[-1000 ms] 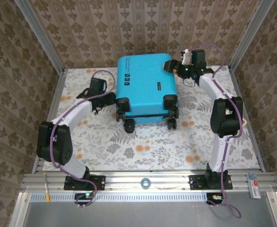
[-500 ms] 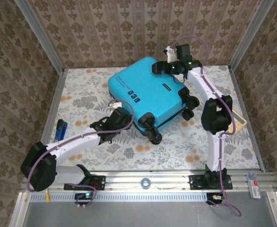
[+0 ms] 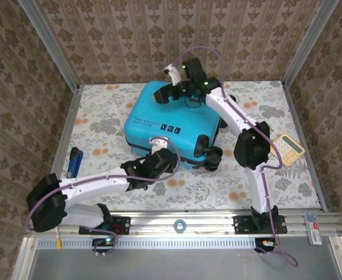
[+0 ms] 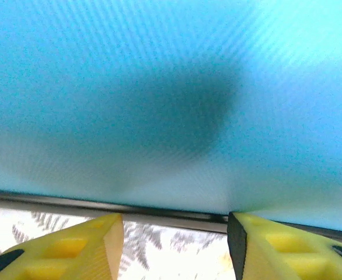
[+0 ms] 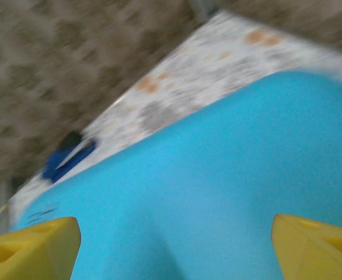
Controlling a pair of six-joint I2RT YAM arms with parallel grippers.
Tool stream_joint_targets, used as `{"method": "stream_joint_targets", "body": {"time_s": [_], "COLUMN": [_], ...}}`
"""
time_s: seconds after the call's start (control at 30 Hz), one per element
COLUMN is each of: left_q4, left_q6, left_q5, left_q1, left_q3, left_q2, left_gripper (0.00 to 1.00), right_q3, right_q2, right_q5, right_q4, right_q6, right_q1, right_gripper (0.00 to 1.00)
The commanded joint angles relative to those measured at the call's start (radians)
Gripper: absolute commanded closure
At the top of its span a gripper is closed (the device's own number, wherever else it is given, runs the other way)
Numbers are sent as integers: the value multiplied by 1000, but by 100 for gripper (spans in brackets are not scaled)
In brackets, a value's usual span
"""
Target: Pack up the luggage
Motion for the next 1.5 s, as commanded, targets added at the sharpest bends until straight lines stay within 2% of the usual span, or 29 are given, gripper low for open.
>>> {"method": "stream_joint_targets", "body": {"time_s": [0.0,0.13,0.27,0.33,0.4,0.43,0.57,0.63,0.73,0.9,1.13,1.33,1.47], "left_q4": [205,223,217,167,68,4,-288,-370,-401,-341,-246,-163,-41], "left_q6": [45,187,375,434,450,436,352,369,404,386,358,316,242], "left_q5": [-156,-164,-136,-111,-47,12,415,524,660,979,1279,1331,1398], "left_q1": [3,4,20,60,149,210,538,639,776,961,1039,1046,1046], "left_q3": [36,61,114,153,218,254,456,533,603,659,690,609,504], "left_q2": [-45,-83,-131,-157,-174,-175,-86,-17,80,261,445,478,452], "left_gripper": [44,38,33,32,30,30,27,27,27,31,36,36,36], "right_q3": [36,61,-2,-86,-201,-254,-509,-615,-737,-947,-1097,-1077,-995], "right_q2": [46,11,-83,-153,-241,-281,-467,-549,-655,-798,-835,-739,-659], "right_q5": [-143,-123,-97,-88,-71,-61,-31,-13,38,102,64,-14,-36], "right_q4": [-211,-183,-142,-91,-30,-11,123,147,131,159,265,322,267], "right_q6": [56,94,114,132,154,167,224,236,225,252,316,329,280], "right_q1": [5,-58,-119,-151,-186,-201,-285,-324,-360,-391,-396,-393,-378], "right_gripper": [14,13,12,11,10,10,7,5,3,0,0,0,1]}}
